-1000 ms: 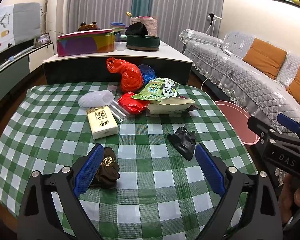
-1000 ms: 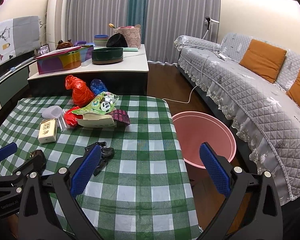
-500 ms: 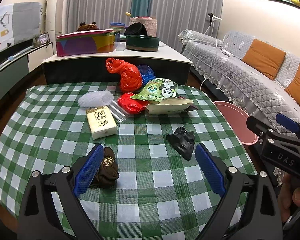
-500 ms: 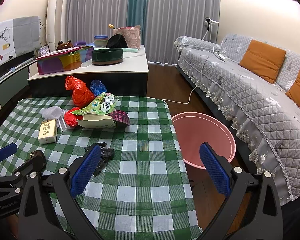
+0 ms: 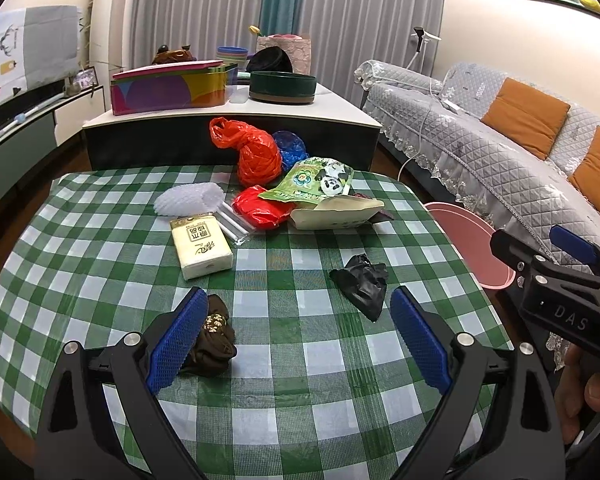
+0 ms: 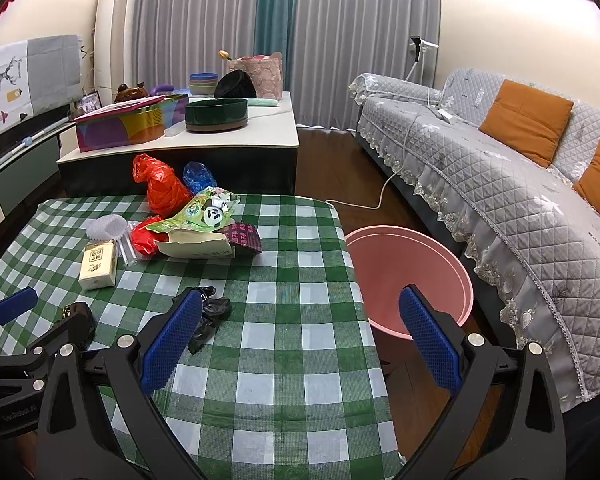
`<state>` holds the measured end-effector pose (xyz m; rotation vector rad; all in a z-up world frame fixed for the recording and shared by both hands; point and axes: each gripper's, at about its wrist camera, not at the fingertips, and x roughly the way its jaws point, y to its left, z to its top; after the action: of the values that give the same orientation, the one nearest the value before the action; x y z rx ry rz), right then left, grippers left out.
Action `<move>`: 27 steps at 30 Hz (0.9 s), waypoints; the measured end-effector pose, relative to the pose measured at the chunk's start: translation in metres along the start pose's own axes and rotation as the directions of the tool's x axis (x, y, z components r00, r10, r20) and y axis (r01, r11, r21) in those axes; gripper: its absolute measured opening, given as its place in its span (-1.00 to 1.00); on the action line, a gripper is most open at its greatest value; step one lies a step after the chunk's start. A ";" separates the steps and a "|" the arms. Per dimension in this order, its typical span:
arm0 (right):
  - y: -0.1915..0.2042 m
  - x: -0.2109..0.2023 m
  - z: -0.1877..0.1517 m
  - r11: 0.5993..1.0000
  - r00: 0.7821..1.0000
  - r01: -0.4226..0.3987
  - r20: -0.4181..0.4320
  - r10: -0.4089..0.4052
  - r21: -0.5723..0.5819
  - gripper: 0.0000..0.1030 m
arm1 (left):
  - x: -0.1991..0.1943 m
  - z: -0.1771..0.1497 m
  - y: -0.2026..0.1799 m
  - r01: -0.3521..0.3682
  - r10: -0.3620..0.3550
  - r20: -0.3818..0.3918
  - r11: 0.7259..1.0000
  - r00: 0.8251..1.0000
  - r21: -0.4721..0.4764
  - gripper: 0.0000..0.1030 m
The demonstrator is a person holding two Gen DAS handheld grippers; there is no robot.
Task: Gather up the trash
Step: 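Move left tool toward brown ribbon cloth while right tool approaches black plastic bag, then close left tool on brown ribbon cloth while right tool closes on black bag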
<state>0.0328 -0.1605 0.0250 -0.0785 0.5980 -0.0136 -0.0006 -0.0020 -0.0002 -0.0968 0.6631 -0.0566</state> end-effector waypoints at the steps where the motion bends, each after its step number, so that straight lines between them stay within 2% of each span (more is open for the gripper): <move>1: 0.000 0.000 0.000 1.000 1.000 0.000 -0.001 0.000 0.000 0.88 | 0.000 0.000 0.000 0.000 0.000 0.000 1.000 1.000 -0.001 0.74; 8: 0.003 0.002 0.001 1.000 1.000 -0.014 -0.004 0.014 0.007 0.88 | 0.001 0.000 -0.001 0.003 -0.003 -0.004 1.000 1.000 -0.014 0.72; 15: 0.014 0.010 0.000 0.998 0.998 -0.067 0.000 0.067 0.005 0.88 | 0.002 -0.001 0.018 -0.022 0.021 -0.010 0.999 1.000 -0.047 0.70; 23: 0.043 0.039 0.000 0.990 0.989 -0.139 -0.050 0.138 -0.016 0.70 | 0.007 -0.007 0.058 -0.089 0.085 -0.036 0.988 0.996 -0.126 0.69; 27: 0.057 0.063 -0.003 0.987 0.981 -0.163 -0.109 0.160 -0.015 0.62 | 0.019 -0.013 0.076 -0.115 0.105 -0.070 0.982 0.992 -0.149 0.64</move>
<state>0.0824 -0.1066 -0.0169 -0.0528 0.7108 0.1480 0.0080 0.0713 -0.0296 -0.2069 0.7333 0.0985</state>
